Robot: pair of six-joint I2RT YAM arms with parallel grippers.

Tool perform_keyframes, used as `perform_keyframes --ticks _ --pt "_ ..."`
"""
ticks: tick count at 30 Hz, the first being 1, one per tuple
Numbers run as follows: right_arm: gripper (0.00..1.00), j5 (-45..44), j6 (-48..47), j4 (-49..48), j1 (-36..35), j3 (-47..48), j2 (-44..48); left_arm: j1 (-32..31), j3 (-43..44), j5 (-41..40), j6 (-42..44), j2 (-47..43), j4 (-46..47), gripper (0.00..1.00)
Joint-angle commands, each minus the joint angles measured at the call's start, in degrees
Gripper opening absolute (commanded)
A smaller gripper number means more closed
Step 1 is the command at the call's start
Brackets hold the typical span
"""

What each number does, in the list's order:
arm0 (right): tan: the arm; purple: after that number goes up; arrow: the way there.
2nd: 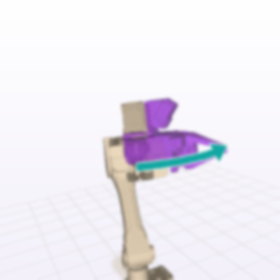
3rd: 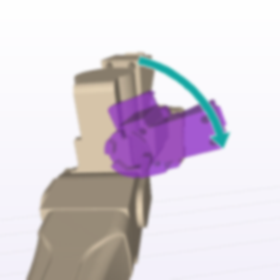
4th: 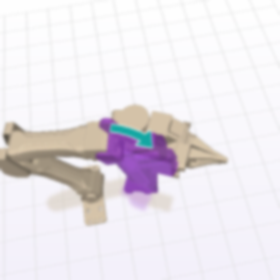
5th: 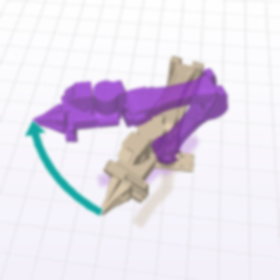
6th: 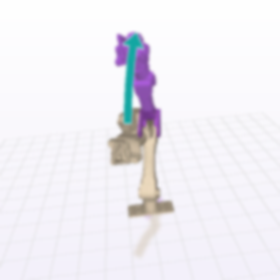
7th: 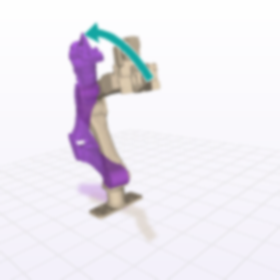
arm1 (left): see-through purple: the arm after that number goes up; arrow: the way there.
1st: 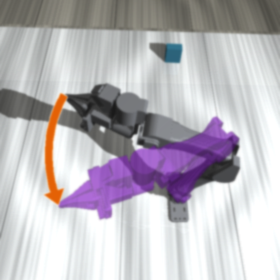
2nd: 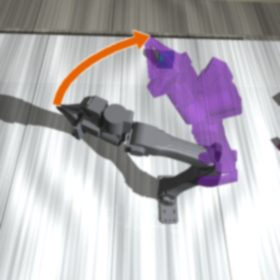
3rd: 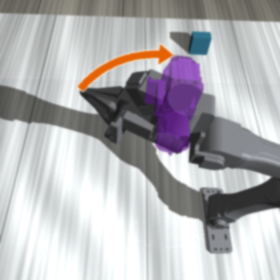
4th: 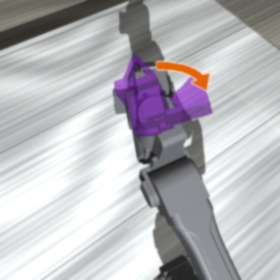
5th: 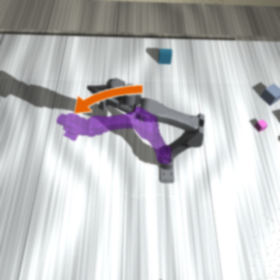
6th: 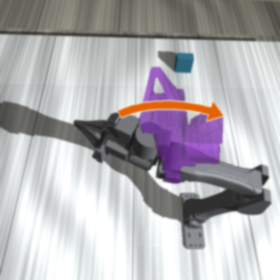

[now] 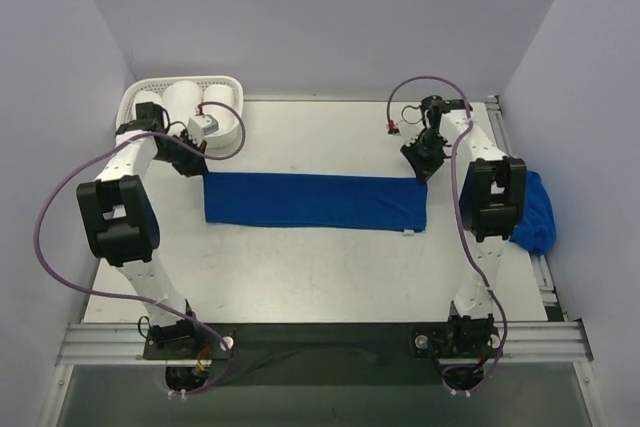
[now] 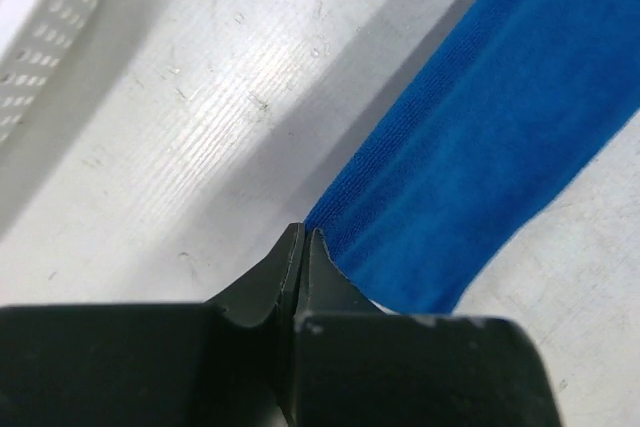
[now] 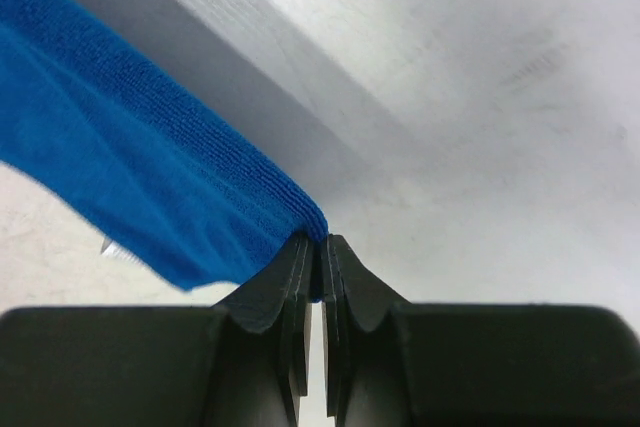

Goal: Roll the towels
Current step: Fold the towel

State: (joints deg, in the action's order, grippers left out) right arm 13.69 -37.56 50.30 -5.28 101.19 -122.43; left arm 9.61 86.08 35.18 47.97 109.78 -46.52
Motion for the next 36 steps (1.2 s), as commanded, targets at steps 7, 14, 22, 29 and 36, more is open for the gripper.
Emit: perform_keyframes --ticks 7,14,22,29,36 --pt "0.00 -0.60 -0.23 2.61 1.85 -3.97 19.66 3.49 -1.69 4.81 -2.53 -16.41 -1.46 0.00" --pt "0.00 0.54 -0.06 2.61 1.68 -14.16 33.91 5.25 -11.63 5.34 -1.47 -33.03 -2.69 0.00" --pt "0.00 0.90 -0.49 3.92 1.24 -27.78 52.18 5.60 -27.27 3.68 -1.73 -56.06 -6.03 0.00" --pt "0.00 -1.12 -0.58 -0.55 -0.17 -34.11 49.14 5.60 -37.47 -1.94 -2.17 -57.49 -3.07 0.00" --pt "0.00 -2.44 1.35 -9.16 -0.17 -30.63 34.21 5.60 -37.75 -4.95 -8.40 -39.85 9.68 0.00"
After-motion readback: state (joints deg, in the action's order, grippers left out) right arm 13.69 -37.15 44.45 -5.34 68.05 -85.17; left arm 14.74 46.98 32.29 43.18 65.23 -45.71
